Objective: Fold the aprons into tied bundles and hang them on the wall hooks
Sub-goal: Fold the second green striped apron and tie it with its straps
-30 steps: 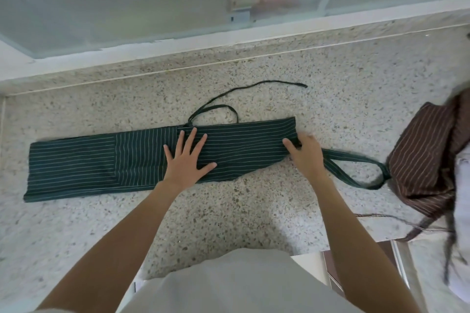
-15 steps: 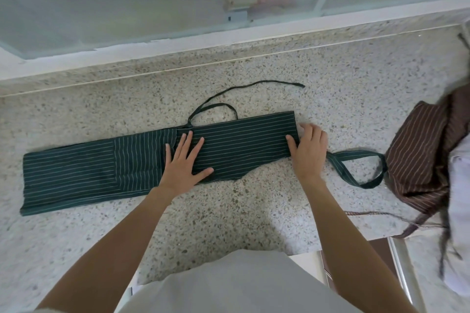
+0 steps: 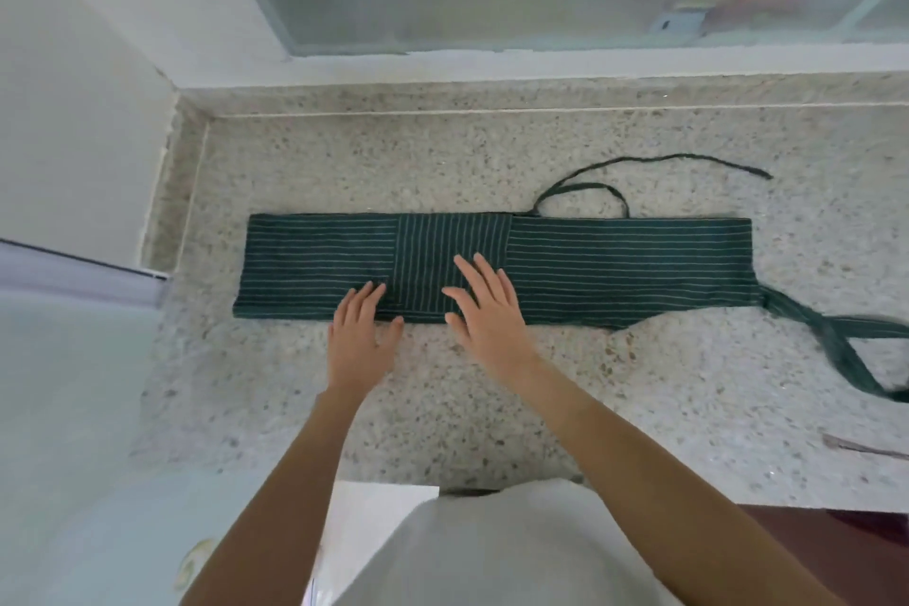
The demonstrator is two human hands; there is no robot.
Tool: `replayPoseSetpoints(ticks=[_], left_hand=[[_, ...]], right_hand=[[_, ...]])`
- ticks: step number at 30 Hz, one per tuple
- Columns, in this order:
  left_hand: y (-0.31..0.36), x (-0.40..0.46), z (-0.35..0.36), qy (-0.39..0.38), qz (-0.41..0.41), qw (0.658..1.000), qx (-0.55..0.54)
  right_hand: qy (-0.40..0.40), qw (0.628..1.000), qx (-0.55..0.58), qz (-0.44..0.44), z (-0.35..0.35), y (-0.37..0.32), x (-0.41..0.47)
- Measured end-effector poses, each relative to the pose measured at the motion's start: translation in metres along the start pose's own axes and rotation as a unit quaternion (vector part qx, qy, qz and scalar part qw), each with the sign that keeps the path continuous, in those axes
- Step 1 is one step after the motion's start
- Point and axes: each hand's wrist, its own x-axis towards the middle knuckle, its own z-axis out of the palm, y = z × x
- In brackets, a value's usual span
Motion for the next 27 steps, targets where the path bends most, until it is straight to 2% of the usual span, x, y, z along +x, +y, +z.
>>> replayPoseSetpoints(ticks=[3,5,9,15,17,20,22,25,27], left_hand=[[-0.031,0.004,-0.016,0.025,-0.042,0.999,0.019],[-0.053,0.007,-0.029,0.058,-0.082,0.995,0.017],[-0.082,0.012,-0.042,0.081,-0.145,0.986,0.006],[-0.094,0.01,-0.052,0.108,-0.2,0.97,-0.082],[-0.092,0.015,-0.058,0.081,-0.225,0.967,-0.092],[-0.085,0.024,-0.067,0.023,-0.257,0.963,-0.074],[-0.078,0.023,-0.072,0.038,-0.263,0.962,-0.061],[-0.056,0.015,-0.077,0.132,-0.257,0.941,-0.174],[-0.032,0.012,-0.084,0.176,-0.241,0.901,-0.315]], right_hand=[[-0.054,0.998,0.007,0.027,0.021,-0.004,0.001],[-0.055,0.998,0.002,0.029,0.03,0.0,-0.006],[-0.013,0.996,0.02,0.08,0.03,0.005,-0.019],[0.061,0.988,0.021,0.143,0.03,0.001,-0.03],[0.036,0.988,0.0,0.148,0.028,0.004,-0.033],[-0.045,0.988,-0.075,0.124,0.027,0.012,-0.041],[-0.083,0.985,-0.109,0.107,0.026,0.016,-0.045],[-0.108,0.98,-0.128,0.107,0.024,0.016,-0.046],[-0.116,0.981,-0.114,0.103,0.026,0.016,-0.044]])
